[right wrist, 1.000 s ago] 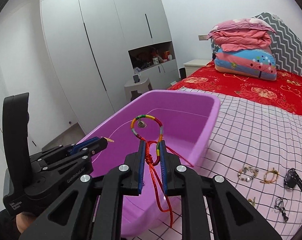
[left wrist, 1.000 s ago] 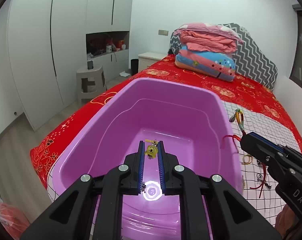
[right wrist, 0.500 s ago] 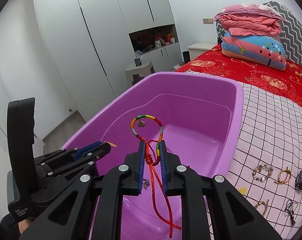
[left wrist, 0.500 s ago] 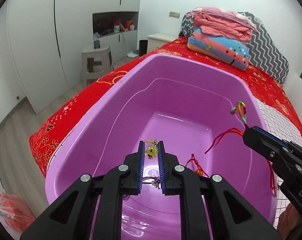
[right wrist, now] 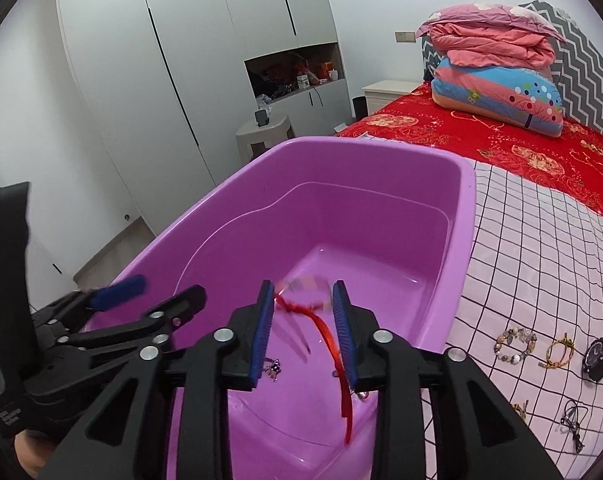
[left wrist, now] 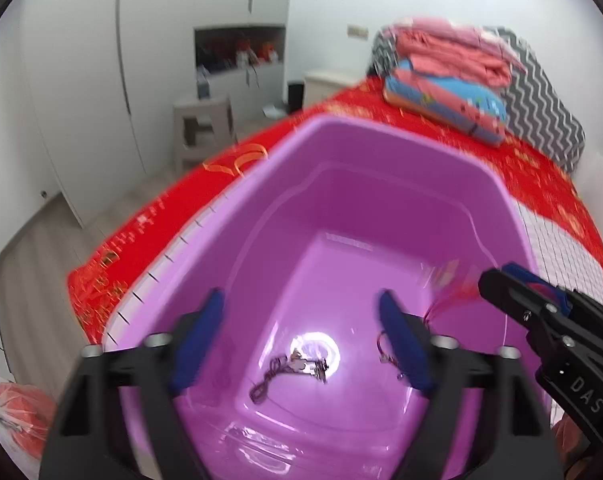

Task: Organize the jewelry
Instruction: 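Carry both held pieces over the purple tub and open both tools, then move both tools back toward the remaining bracelets and watch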

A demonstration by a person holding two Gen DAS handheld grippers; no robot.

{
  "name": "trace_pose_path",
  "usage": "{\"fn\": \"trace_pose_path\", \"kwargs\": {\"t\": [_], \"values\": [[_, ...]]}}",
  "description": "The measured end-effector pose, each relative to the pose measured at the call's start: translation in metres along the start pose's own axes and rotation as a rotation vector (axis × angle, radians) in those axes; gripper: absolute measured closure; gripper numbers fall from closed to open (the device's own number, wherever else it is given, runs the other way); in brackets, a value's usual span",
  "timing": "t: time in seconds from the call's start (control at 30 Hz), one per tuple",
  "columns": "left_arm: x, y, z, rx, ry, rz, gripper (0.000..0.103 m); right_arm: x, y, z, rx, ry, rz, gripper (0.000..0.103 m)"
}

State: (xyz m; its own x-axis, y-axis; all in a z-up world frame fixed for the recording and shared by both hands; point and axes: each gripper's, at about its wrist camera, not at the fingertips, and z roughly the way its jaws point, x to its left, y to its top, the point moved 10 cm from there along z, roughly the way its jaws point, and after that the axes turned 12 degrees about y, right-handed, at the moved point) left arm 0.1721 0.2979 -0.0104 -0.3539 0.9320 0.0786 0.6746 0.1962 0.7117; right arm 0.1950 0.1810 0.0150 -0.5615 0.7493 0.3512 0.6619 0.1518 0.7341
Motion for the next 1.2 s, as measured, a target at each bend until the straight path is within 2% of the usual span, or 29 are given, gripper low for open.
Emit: {"fn": "trace_pose_path", "kwargs": {"t": [0.17,0.27,0.8,1.2], "values": [[0.005,-0.001,-0.002,0.025,0.013,-0.019,0.009,-0.005,0.004,-0.013,-0.030,-0.004,0.010,0.066],[0.006,-0.002,-0.005,0.031,0.016,-0.034,0.009,-0.007,0.004,-0.019,-0.040,-0.002,0.018,0.062],[-0.011,-0.011,-0.027,0.027,0.014,-0.003,0.009,-0.017,-0.007,-0.050,-0.067,-0.017,0.014,0.059],[-0.039,-0.038,-0.067,-0.001,-0.032,0.030,0.008,-0.037,-0.046,-0.100,-0.111,-0.062,0.042,0.056]]}}
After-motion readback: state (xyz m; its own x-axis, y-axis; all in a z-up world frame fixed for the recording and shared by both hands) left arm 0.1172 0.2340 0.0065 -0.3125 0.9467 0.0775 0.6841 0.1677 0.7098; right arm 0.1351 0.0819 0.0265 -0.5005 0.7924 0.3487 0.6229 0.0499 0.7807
